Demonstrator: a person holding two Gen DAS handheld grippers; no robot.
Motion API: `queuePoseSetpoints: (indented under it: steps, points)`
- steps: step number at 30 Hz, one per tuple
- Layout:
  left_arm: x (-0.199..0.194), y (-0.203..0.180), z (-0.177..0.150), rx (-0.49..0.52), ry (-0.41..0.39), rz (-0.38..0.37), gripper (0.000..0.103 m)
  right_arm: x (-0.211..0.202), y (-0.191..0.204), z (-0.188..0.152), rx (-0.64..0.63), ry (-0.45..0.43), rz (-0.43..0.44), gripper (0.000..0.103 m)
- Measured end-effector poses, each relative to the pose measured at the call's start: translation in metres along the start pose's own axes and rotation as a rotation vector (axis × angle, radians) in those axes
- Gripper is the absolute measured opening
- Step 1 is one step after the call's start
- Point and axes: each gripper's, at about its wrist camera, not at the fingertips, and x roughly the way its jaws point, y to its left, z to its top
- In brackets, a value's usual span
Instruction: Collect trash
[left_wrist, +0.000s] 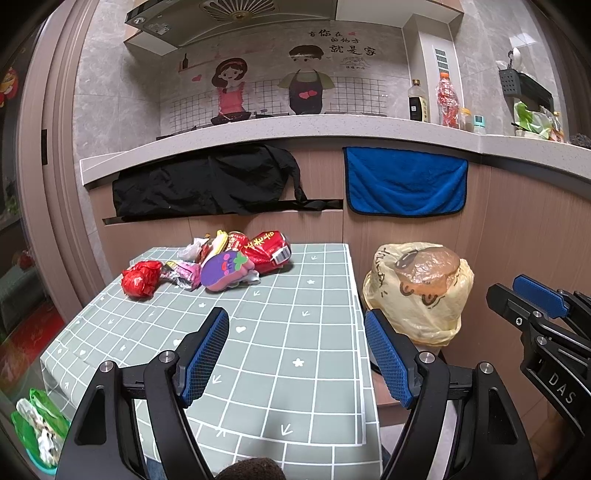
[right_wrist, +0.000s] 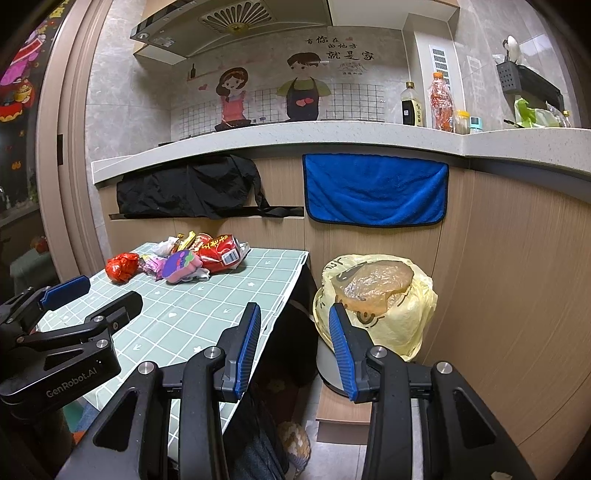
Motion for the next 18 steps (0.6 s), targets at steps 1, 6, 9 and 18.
queuePoseSetpoints:
  steps: [1,6,9,18]
  points:
    - [-0.0001,0.0004,-0.0001,0.0,-0.001,0.0,0.076,-0.0001,-0.0004,0.0002,0.001,0.0,0.002,0.036]
    - [0.0002,-0.0005,0.0008,0.0,-0.002,0.0,0.076,-0.0002,0.0002,0.0008,0.002,0.002,0.001,0.036]
    - [0.0,-0.0012,0.001,0.0,-0.003,-0.001,0.076,-0.0001,0.0004,0.0008,0.002,0.002,0.001,0.036]
    - [0.0002,-0.002,0.0014,0.001,-0.001,-0.001,0.076,0.0006,0.0007,-0.0002,0.002,0.005,0.002,0.036]
